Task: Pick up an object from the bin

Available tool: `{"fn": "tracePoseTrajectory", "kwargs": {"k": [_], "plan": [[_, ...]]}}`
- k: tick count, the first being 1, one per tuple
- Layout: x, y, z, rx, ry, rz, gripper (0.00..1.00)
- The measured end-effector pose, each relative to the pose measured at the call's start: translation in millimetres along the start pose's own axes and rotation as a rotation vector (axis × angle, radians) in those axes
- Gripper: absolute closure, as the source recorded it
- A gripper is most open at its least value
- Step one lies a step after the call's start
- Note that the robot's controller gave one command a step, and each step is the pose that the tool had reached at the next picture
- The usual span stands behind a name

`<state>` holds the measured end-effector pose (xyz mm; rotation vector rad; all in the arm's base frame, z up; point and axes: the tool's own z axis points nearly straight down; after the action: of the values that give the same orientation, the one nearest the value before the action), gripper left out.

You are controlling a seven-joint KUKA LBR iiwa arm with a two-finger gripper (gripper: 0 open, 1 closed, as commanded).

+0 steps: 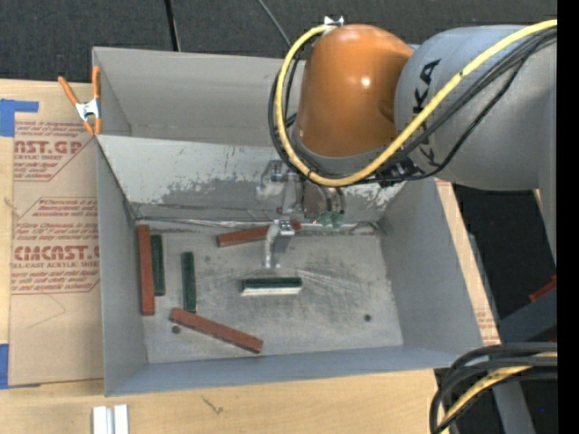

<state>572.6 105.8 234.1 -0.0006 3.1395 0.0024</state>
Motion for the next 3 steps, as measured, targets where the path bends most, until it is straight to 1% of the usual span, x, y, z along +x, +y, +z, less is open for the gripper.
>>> {"fn": "tracePoseTrajectory", "kwargs": {"k": [1, 2, 3], "plan": [[15.3, -14, 76, 0.0, -0.003, 0.011, 0.0], [23.4, -24, 103, 0.001, 0.006, 0.003, 0.0], [21.9, -28, 110, 0.0, 0.001, 0.045, 0.0]]}}
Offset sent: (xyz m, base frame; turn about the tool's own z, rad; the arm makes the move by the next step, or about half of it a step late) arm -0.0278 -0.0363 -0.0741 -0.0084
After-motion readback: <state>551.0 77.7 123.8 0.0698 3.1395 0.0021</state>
